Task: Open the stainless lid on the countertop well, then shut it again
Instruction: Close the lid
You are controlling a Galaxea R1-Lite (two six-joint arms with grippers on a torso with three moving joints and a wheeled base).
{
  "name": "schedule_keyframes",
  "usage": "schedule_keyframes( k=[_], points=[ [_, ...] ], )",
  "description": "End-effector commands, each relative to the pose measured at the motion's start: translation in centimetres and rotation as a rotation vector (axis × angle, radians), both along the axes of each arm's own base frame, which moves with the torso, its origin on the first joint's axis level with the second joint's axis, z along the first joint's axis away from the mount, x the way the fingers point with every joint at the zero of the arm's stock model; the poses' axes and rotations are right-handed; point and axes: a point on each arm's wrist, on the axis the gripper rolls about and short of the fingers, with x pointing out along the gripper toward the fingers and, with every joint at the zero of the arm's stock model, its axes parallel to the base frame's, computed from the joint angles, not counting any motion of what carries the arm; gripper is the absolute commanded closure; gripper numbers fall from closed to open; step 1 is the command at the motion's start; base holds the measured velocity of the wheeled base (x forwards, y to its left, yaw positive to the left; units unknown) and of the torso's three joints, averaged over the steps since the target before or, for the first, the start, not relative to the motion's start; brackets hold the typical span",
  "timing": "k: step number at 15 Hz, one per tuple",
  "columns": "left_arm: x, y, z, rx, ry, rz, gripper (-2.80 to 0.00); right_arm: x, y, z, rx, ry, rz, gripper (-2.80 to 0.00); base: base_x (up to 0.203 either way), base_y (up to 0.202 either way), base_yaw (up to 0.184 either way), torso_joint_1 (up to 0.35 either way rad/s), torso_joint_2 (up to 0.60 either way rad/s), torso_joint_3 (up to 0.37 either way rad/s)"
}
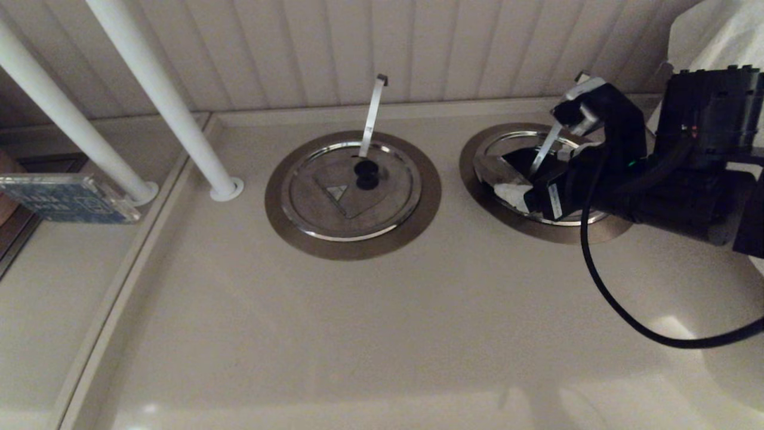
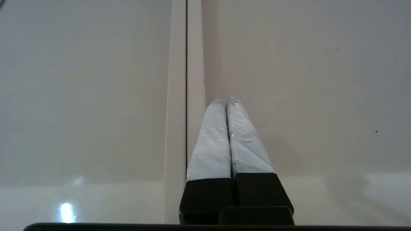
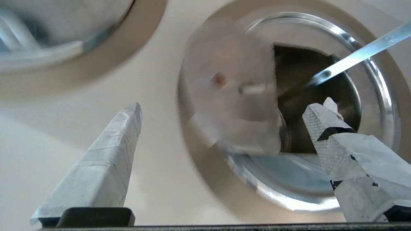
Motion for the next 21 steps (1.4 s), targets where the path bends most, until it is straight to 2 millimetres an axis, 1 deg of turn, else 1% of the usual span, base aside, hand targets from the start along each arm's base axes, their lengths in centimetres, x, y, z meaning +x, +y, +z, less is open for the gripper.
schedule_keyframes(
  k=[1,3,6,9,13,16,21],
  points=[
    [0.0,0.0,0.0,0.001,-0.001,0.0,0.0,-0.5,1.0,-1.2,-0.073,0.018,-0.029,-2.8,0.0,0.0,0.0,0.0,0.0,0.0],
    [0.0,0.0,0.0,-0.001,-0.001,0.0,0.0,0.5,1.6,-2.2,-0.09,0.034,-0.038,-2.8,0.0,0.0,0.0,0.0,0.0,0.0],
    [0.0,0.0,0.0,0.001,0.001,0.0,0.0,1.9,1.7,-2.7,-0.112,-0.026,-0.089,-2.8,0.0,0.0,0.0,0.0,0.0,0.0],
    [0.0,0.0,0.0,0.0,0.0,0.0,0.0,3.0,1.3,-3.1,-0.128,-0.044,-0.125,-2.8,0.0,0.0,0.0,0.0,0.0,0.0],
    [0.0,0.0,0.0,-0.001,-0.004,0.0,0.0,3.7,0.9,-3.5,-0.139,-0.034,-0.144,-2.8,0.0,0.0,0.0,0.0,0.0,0.0],
    [0.0,0.0,0.0,-0.001,-0.001,0.0,0.0,3.9,0.7,-3.1,-0.137,-0.049,-0.16,-2.8,0.0,0.0,0.0,0.0,0.0,0.0],
    [0.0,0.0,0.0,-0.001,0.0,0.0,0.0,5.0,-1.1,-1.6,-0.118,-0.089,-0.242,-2.8,0.0,0.0,0.0,0.0,0.0,0.0]
  ],
)
